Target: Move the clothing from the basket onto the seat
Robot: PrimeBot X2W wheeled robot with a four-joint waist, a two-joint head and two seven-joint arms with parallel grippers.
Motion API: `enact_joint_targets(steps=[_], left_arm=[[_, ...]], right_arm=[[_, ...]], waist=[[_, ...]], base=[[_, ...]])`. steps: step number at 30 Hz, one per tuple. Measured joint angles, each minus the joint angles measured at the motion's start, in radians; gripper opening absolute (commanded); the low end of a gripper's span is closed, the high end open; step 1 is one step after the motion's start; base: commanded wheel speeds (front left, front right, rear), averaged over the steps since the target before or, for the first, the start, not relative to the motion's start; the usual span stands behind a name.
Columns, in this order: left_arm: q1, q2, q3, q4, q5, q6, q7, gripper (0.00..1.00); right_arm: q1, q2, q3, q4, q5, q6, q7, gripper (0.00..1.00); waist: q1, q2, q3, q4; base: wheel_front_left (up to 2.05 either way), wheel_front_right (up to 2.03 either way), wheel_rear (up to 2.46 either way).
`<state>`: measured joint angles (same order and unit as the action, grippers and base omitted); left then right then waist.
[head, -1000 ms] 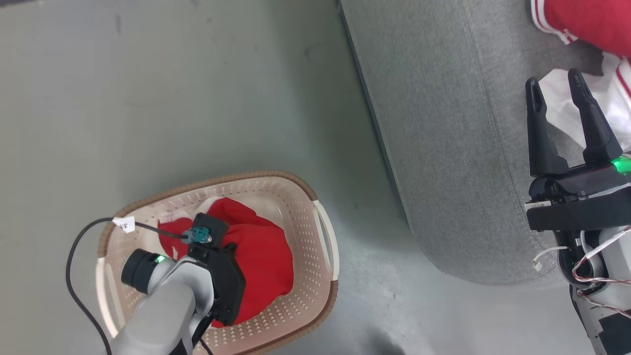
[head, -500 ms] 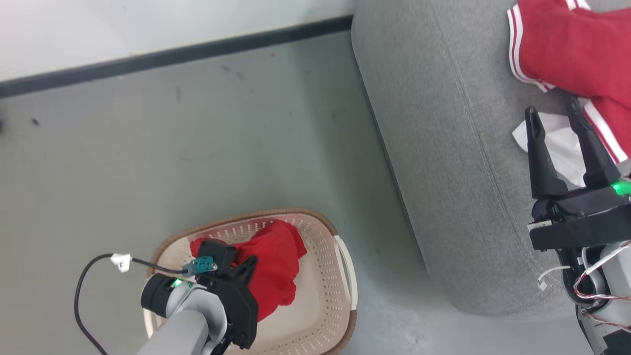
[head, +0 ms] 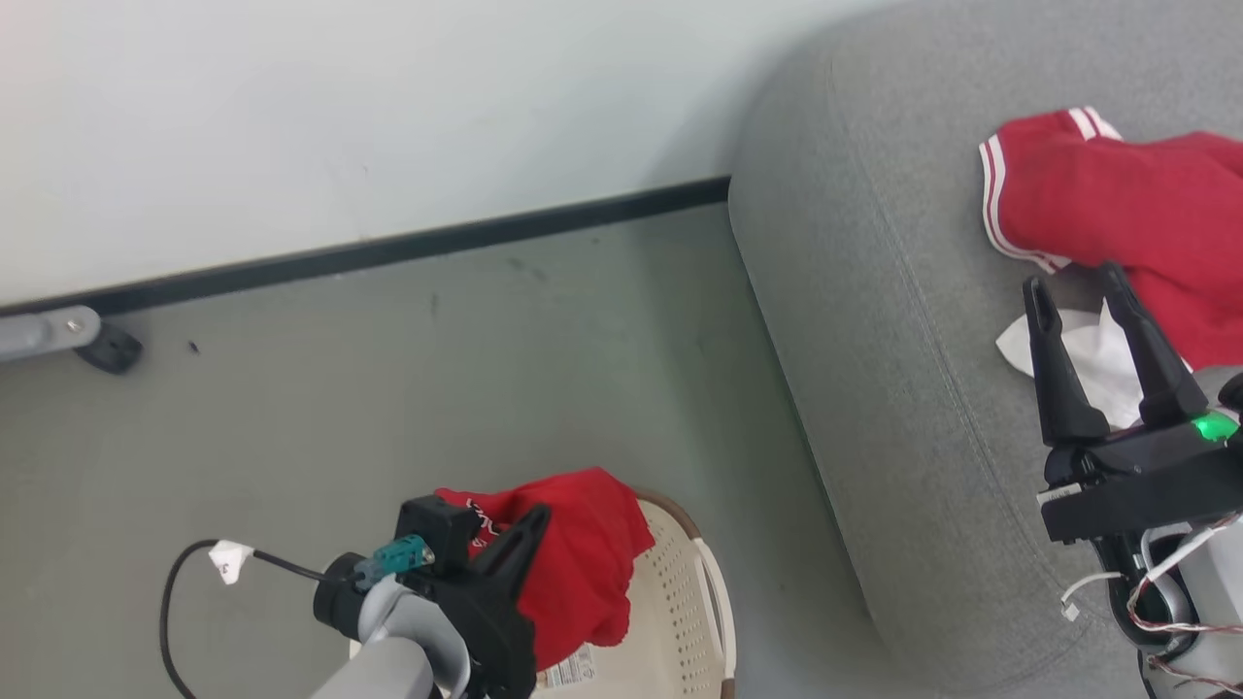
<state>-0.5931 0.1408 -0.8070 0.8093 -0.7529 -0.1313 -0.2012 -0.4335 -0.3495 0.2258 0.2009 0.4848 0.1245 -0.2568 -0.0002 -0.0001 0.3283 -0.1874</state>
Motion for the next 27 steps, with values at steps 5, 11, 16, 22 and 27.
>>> enact_joint_targets(steps=[5, 11, 16, 22, 27], left_arm=[[0.035, 0.013, -0.023, -0.068, -0.040, 0.000, -0.011, 0.00], [0.051, 0.034, -0.027, -0.172, -0.079, 0.000, -0.021, 0.00], [0.052, 0.057, -0.028, -0.256, -0.109, 0.000, -0.031, 0.00], [0.052, 0.075, -0.025, -0.330, -0.119, 0.000, -0.036, 0.00], [0.051, 0.090, -0.012, -0.395, -0.126, 0.000, -0.039, 0.00]], right_arm=[[0.026, -0.008, 0.004, -0.001, 0.010, 0.000, 0.000, 1.00], [0.059, -0.013, 0.009, -0.004, 0.018, 0.000, 0.000, 1.00], [0.081, -0.014, 0.022, -0.004, 0.025, 0.000, 0.000, 1.00], [0.101, -0.012, 0.042, -0.001, 0.030, 0.000, 0.000, 1.00], [0.114, -0.013, 0.063, -0.002, 0.036, 0.000, 0.000, 1.00]], waist=[[0.0001, 0.0001, -0.059, 0.019], [0.0000, 0.0001, -0.118, 0.042], [0.0001, 0.0000, -0.159, 0.061], [0.0002, 0.0001, -0.199, 0.076], [0.0001, 0.0001, -0.238, 0.086]], base=[[0.00, 0.00, 0.00], [0.00, 0.00, 0.00], [0.00, 0.00, 0.00], [0.00, 0.00, 0.00], [0.00, 0.00, 0.00]])
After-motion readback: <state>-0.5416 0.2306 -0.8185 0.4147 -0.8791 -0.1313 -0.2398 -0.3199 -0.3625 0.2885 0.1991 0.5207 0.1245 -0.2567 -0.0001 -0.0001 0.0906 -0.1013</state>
